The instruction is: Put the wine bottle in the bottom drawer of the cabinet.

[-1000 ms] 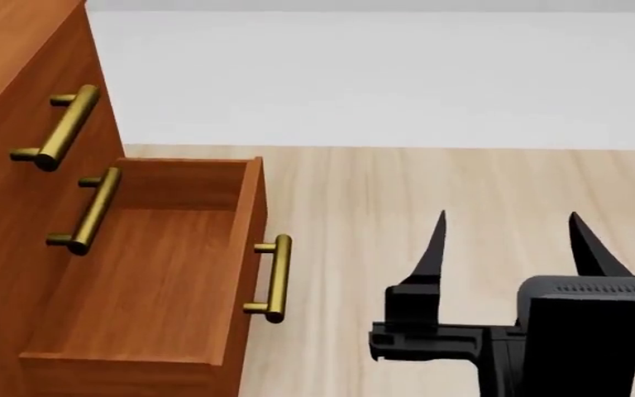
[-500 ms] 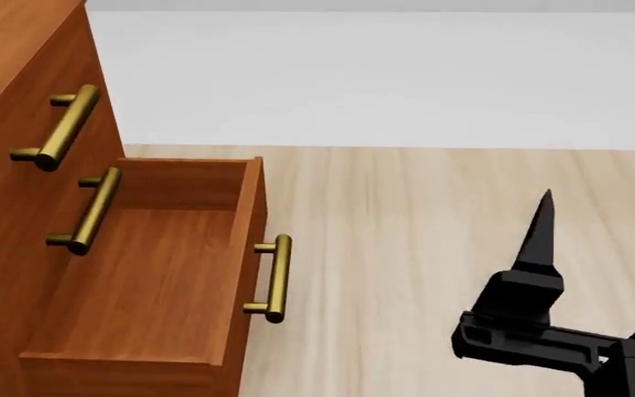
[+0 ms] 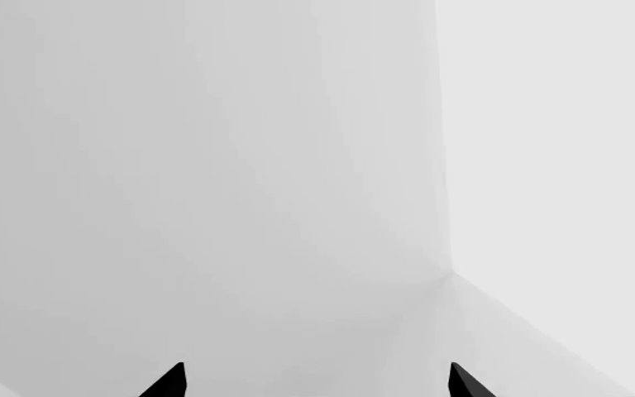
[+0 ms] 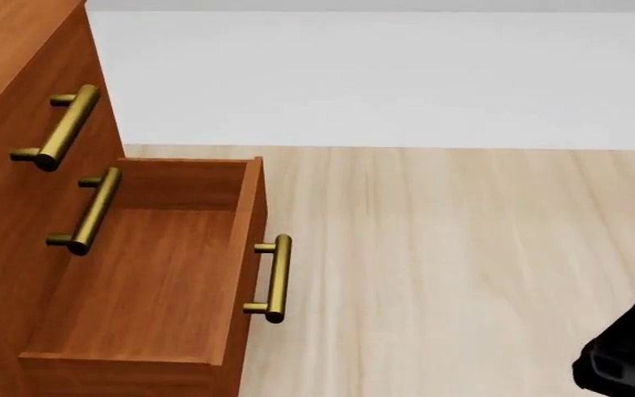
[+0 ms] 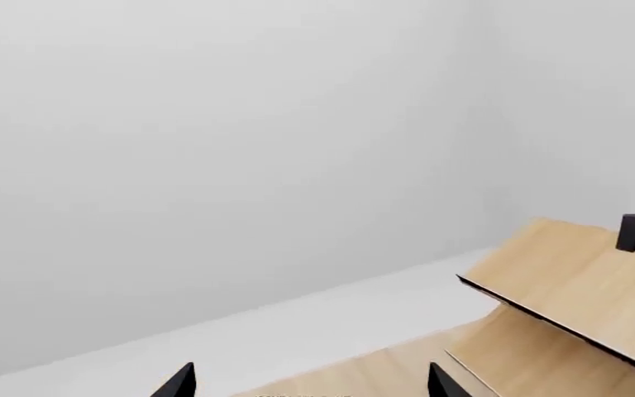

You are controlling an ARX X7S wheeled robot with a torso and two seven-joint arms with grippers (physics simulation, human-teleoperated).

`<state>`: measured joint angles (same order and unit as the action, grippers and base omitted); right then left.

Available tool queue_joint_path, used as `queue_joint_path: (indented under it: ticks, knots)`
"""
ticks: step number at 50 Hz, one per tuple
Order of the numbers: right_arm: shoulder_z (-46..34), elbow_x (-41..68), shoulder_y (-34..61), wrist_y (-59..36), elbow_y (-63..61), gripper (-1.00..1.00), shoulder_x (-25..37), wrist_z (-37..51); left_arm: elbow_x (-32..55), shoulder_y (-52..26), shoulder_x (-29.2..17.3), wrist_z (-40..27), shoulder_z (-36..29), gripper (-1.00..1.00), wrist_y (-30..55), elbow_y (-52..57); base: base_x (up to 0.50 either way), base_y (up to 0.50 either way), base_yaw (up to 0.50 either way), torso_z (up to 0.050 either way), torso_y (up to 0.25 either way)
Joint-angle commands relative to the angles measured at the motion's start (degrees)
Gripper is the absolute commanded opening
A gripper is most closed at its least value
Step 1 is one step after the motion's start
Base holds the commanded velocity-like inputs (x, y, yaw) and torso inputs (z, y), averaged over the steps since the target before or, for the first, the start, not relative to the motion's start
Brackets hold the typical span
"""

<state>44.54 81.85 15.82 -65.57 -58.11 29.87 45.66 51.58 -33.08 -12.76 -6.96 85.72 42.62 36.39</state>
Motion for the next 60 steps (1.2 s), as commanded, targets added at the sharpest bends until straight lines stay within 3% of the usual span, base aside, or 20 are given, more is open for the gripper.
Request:
queue_joint_path:
  ticks: [1,27,60]
  knots:
    - [5.6,2.04,-4.59,0.85,0.33,1.0,1.92,0.26,0.04,0.14,-0.01,-0.04,-0.14,1.0,-0.13,-0.03,0.0,0.0,0.0,0.0,0.0]
    - [9.94,-10.99,-13.03,1.8,2.5,1.0,1.25,-8.49,-0.1,0.36,0.01,0.03,-0.55,1.0,-0.67,-0.27,0.0,0.0,0.0,0.0,0.0]
    - [-1.13,-23.07,-14.53,2.15,8.25,1.0,4.14,-11.48,-0.14,1.18,-0.18,-0.55,-1.48,1.0,-0.31,0.09,0.0,0.0,0.0,0.0,0.0]
